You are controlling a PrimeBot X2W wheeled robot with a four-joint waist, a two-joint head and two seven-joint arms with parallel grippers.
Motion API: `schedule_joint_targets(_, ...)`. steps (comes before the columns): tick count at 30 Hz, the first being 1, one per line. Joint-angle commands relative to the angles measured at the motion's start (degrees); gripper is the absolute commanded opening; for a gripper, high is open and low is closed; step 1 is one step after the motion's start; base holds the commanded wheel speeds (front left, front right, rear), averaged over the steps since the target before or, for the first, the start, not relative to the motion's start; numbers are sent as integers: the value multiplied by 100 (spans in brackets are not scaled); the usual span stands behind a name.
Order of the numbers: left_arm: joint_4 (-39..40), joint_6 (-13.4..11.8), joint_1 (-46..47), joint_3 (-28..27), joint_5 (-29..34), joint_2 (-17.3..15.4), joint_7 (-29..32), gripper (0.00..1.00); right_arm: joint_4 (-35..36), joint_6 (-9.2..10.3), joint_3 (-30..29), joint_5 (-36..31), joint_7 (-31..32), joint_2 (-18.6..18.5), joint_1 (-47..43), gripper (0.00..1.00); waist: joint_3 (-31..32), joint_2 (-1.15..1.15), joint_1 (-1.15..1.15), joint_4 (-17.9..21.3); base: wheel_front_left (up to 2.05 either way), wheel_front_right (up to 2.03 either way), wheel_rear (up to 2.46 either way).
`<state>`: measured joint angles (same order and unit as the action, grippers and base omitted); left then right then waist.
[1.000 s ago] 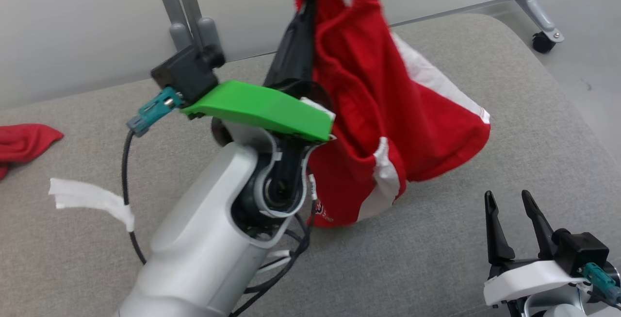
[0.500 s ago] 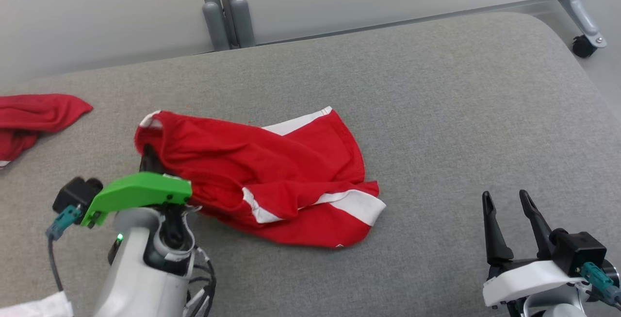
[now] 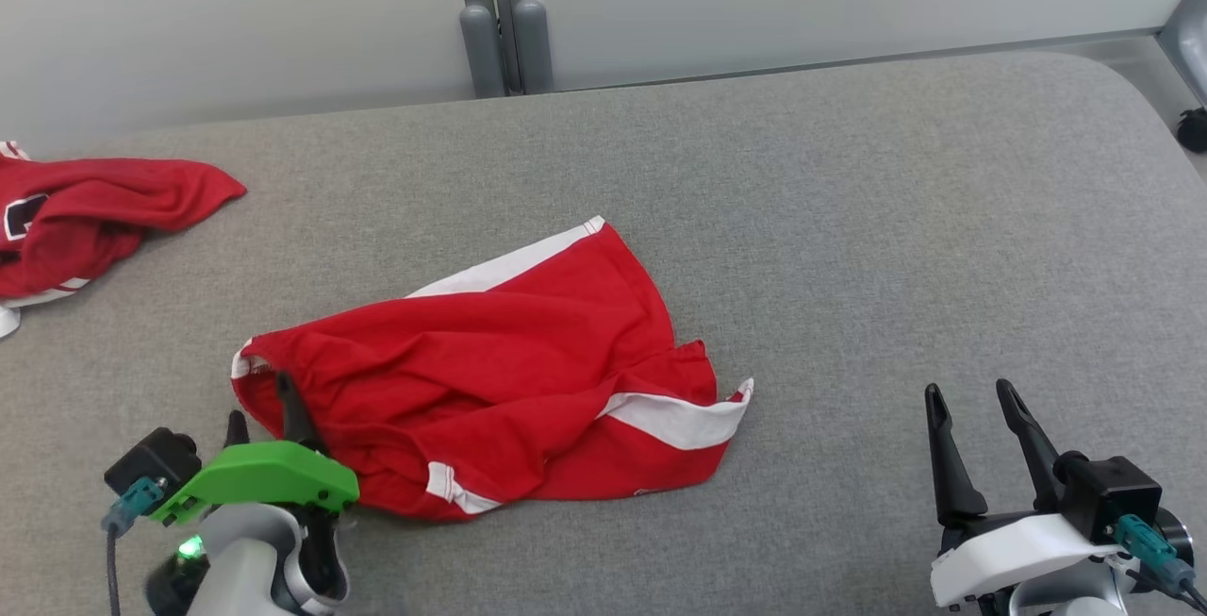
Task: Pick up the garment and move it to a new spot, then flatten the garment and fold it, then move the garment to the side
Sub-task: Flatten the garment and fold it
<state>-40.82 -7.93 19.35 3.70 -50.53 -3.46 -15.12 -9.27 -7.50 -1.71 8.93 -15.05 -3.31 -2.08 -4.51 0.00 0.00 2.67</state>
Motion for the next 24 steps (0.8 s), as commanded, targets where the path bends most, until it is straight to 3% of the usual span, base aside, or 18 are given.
schedule_joint_targets(1,146,-58,-178,155,609,-289,-4,100,-11,2,15,-29,-20,-19,-77,100,78,0,0,-24,0,0,0)
schedule_joint_targets(4,514,-213,-566,318,1199,-301,-3,100,6,2,13,-19,-20,-16,-129,100,156,0,0,-31,0,0,0)
schedule_joint_targets(7,1010,-265,-832,381,1410,-385,19,100,14,1,3,5,-20,-12,-191,100,199,0,0,-47,0,0,0)
schedule_joint_targets(13,1925,-27,-1271,1245,1721,-421,1026,100,-17,1,69,8,-20,-2,-221,100,191,0,0,-37,0,0,0)
schedule_joint_targets(22,2238,-227,-1489,1758,1867,-488,1973,100,-5,2,151,66,-20,14,-118,100,67,0,0,181,0,0,0)
schedule_joint_targets(23,2250,-243,-1509,1765,1872,-519,2016,97,-3,1,142,75,-20,18,-134,100,54,0,0,188,0,0,0)
schedule_joint_targets(24,2269,-249,-1521,1767,1859,-545,2052,78,-3,1,135,80,-20,20,-150,100,35,0,0,197,0,0,0)
